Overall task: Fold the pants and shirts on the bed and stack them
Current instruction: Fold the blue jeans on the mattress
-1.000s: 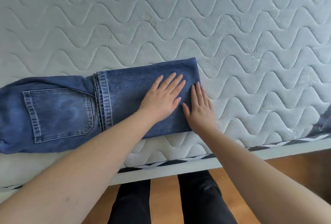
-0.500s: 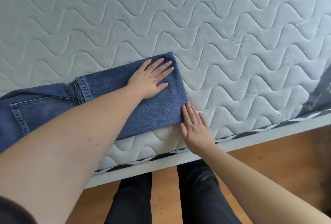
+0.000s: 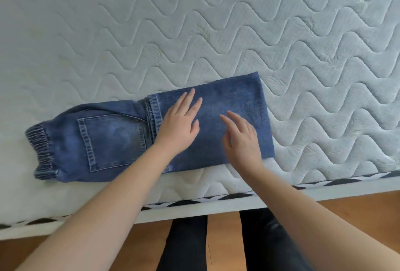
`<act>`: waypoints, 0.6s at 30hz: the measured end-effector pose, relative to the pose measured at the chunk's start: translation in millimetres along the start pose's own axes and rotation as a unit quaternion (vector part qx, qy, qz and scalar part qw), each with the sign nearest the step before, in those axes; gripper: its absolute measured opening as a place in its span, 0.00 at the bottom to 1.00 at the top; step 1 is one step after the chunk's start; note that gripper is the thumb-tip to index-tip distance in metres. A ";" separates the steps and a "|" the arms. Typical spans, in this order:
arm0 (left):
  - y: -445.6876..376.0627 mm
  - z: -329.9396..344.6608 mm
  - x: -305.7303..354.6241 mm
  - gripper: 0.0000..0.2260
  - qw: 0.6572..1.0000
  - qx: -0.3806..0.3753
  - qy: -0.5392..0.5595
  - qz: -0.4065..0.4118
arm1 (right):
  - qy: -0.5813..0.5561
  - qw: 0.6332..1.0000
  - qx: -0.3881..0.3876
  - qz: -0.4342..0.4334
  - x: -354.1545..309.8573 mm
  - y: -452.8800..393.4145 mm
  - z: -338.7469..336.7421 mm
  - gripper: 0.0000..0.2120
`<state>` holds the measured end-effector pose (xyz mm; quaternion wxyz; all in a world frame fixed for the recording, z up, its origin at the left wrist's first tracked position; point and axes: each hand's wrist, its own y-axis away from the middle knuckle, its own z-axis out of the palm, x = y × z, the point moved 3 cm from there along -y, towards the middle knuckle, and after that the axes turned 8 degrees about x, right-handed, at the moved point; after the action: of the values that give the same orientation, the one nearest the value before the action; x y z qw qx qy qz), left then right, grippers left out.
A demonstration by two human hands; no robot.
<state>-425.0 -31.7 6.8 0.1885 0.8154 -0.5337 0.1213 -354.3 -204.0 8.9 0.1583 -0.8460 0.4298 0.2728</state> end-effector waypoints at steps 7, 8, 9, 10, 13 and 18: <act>64.9 -34.2 -87.3 0.27 0.996 0.042 -0.054 -0.065 | 0.062 0.959 -0.223 -0.163 -76.2 -16.1 83.5 0.44; 73.6 -37.3 -98.1 0.27 0.994 0.044 -0.058 -0.083 | 0.080 0.950 -0.243 -0.181 -82.0 -17.1 93.4 0.49; 83.0 -40.0 -108.7 0.28 0.992 0.047 -0.056 -0.103 | 0.096 0.943 -0.253 -0.194 -87.9 -17.7 102.4 0.53; 92.5 -42.4 -118.8 0.29 0.990 0.054 -0.047 -0.124 | 0.111 0.939 -0.256 -0.203 -94.1 -18.1 111.0 0.56; 123.2 -51.0 -149.7 0.32 0.982 0.088 -0.033 -0.163 | 0.140 0.930 -0.276 -0.201 -110.2 -20.3 135.0 0.62; 153.8 -62.6 -222.0 0.29 0.957 0.155 -0.071 -0.234 | 0.201 0.910 -0.323 -0.163 -113.0 -26.3 159.5 0.65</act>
<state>-654.7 123.5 1.9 0.0447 0.9431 -0.3150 0.0969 -439.2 -36.2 -50.5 -0.1714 -0.9462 0.1970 0.1909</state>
